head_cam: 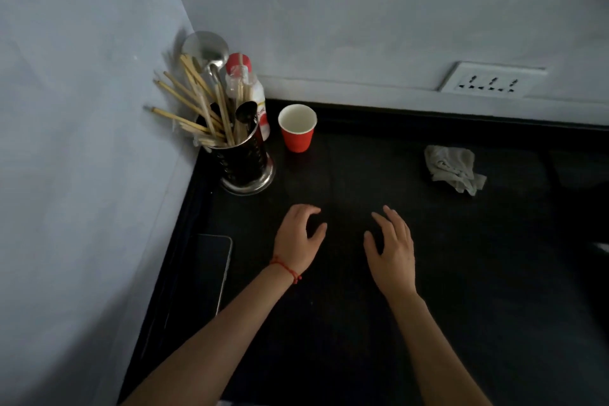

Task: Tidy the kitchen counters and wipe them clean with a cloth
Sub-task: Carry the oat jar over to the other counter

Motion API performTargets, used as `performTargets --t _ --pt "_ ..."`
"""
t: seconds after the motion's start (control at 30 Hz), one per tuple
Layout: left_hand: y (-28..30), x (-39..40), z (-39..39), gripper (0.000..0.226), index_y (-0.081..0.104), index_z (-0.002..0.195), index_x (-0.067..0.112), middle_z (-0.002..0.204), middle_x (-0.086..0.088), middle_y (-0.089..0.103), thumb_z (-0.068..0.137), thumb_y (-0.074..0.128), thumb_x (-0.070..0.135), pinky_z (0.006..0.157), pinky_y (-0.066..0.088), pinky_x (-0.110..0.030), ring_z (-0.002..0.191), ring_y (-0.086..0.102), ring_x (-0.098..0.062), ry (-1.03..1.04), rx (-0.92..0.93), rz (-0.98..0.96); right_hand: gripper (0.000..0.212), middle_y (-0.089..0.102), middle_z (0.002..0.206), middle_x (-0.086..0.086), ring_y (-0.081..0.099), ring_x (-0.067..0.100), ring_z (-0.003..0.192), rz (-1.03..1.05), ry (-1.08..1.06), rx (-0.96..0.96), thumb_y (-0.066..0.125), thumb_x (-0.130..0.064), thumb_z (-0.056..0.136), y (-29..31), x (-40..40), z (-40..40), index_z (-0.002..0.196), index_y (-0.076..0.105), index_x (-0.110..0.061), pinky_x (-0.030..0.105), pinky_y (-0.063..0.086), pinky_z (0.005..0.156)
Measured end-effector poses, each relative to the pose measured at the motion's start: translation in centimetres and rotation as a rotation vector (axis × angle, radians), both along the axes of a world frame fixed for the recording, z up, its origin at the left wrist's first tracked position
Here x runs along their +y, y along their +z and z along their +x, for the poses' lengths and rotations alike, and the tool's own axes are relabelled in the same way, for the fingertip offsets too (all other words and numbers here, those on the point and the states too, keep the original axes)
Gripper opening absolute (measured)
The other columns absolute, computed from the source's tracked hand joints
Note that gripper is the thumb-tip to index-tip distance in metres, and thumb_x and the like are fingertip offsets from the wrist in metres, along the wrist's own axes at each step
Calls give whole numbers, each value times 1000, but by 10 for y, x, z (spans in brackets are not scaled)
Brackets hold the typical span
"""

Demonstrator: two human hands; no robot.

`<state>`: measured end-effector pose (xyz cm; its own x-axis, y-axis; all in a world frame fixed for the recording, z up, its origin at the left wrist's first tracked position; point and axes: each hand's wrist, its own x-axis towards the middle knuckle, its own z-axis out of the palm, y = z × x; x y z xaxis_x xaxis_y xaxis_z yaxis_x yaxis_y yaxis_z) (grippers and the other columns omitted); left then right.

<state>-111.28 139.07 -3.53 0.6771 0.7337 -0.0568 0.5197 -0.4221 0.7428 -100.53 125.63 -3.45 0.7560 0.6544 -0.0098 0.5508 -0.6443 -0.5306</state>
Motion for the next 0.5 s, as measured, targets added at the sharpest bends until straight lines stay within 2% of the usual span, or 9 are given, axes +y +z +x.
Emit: performTargets --t 0.13,0.27,0.37,0.5 --pt "2 -30 -10 29 58 115 14 116 -1 60 87 57 22 92 43 -17 110 56 -11 -174 -5 -4 44 38 147 2 28 18 139 -33 -181 78 54 -23 90 12 -72 -14 133 45 -17 39 27 113" --pt "7 -74 -9 30 56 118 15 119 0 59 89 54 22 95 41 -17 113 55 -8 -353 6 -9 42 47 140 7 39 24 133 -5 -451 87 56 -19 90 16 -162 -47 130 50 -13 44 34 109" --pt "9 -110 -5 28 58 116 15 117 0 59 88 55 21 92 42 -17 110 56 -8 -482 3 -30 39 53 133 12 48 30 124 55 -685 81 57 -14 89 13 -227 -72 127 54 -9 48 44 101" --pt "10 -163 8 25 61 112 13 113 0 61 88 56 19 83 41 -9 103 56 -6 -603 -7 -76 34 59 125 16 52 34 118 98 -994 68 58 -9 88 5 -311 -106 122 57 -5 46 43 98"
